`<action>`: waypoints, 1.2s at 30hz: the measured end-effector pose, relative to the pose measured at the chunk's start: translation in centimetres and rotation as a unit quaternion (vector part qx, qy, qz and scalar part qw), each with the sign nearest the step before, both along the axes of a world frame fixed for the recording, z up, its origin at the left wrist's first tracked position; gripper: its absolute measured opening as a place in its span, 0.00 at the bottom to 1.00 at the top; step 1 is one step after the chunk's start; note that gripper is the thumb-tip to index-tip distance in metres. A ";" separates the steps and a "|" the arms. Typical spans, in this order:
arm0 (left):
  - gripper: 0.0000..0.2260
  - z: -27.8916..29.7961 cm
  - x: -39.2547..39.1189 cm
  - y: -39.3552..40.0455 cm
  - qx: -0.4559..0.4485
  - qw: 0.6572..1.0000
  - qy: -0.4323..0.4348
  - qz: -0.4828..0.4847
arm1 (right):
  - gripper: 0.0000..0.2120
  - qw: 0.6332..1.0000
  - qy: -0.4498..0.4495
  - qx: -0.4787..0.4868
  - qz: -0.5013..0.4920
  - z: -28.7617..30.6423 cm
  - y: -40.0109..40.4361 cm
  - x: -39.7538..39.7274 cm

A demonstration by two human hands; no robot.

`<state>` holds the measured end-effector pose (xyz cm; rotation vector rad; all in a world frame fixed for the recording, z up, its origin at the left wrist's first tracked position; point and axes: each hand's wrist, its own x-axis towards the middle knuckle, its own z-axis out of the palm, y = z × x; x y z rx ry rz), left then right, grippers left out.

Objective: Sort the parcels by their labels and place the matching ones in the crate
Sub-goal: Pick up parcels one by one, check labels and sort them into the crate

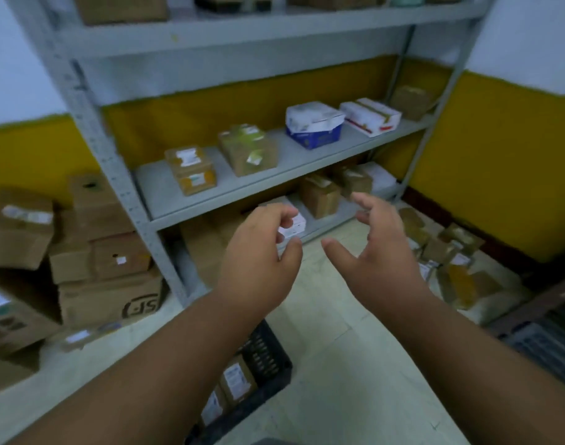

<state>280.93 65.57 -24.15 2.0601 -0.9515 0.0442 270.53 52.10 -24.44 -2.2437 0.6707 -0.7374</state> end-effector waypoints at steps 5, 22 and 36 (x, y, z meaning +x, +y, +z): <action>0.16 -1.8 -7.4 -11.7 -0.018 0.996 0.057 -0.063 | 0.34 0.995 0.024 0.006 -0.098 -0.8 -9.5 -9.5; 0.24 -10.8 -13.6 -38.7 0.039 0.965 0.156 -0.207 | 0.36 0.963 0.046 0.127 -0.234 -8.7 -33.2 -17.2; 0.26 -10.3 -6.0 -68.5 0.068 0.915 0.103 -0.385 | 0.35 0.907 0.041 0.162 -0.385 -7.9 -54.7 -13.2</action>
